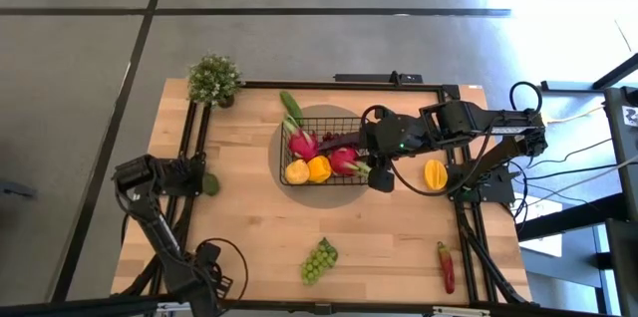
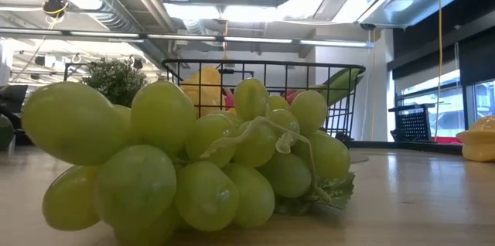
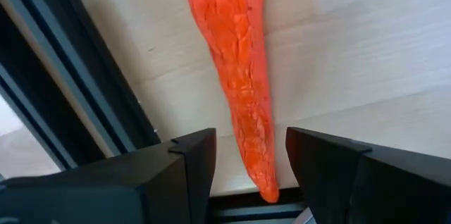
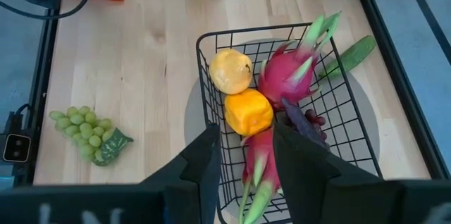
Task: Build produce basket
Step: Put the orange carrot into the black wire basket
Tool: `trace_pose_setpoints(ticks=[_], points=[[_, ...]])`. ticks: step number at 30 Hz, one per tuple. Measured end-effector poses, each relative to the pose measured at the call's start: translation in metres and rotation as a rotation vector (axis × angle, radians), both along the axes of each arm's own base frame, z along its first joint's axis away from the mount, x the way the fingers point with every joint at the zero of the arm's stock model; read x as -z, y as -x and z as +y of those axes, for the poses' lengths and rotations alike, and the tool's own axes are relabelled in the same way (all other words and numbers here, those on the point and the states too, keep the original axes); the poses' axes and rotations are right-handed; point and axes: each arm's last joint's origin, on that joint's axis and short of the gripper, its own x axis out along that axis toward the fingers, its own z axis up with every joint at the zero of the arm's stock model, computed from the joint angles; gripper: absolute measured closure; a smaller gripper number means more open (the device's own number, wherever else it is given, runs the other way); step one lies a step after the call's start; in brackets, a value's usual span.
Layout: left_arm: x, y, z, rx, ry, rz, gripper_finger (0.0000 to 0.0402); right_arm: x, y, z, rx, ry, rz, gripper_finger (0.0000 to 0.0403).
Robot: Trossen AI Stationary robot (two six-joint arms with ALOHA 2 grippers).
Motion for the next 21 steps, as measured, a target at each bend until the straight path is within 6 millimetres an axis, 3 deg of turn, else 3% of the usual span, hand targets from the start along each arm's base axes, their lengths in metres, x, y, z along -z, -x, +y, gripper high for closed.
trace_pose_setpoints(ticks=[16,21], points=[[0.019,0.004,0.009,0.035,-0.004,-0.049,0.0241,0.0,0.0,0.0,0.005,-0.006,-0.001,0.0281],[0.019,0.001,0.01,0.084,0.008,-0.054,0.0274,0.0,0.0,0.0,0.017,-0.017,-0.002,0.0281]])
